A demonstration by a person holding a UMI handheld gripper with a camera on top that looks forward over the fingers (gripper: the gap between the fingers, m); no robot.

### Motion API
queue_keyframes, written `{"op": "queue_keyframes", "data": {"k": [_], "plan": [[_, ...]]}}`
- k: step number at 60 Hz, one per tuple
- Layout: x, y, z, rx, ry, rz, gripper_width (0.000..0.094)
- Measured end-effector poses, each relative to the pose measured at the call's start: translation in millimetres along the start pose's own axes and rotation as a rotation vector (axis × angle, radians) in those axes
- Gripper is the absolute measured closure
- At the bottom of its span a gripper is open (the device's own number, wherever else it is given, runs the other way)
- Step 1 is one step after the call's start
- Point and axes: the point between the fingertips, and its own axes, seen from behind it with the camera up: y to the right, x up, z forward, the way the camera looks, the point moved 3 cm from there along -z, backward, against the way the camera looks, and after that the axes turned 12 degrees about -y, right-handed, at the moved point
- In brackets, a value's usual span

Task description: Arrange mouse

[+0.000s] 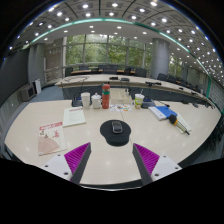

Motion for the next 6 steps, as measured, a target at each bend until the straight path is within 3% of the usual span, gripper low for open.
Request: {"op": "queue_keyframes", "data": {"k": [6], "plan": [[-3.6,0.3,-1.3,-0.009,-0.005,-0.016,0.0082]]}}
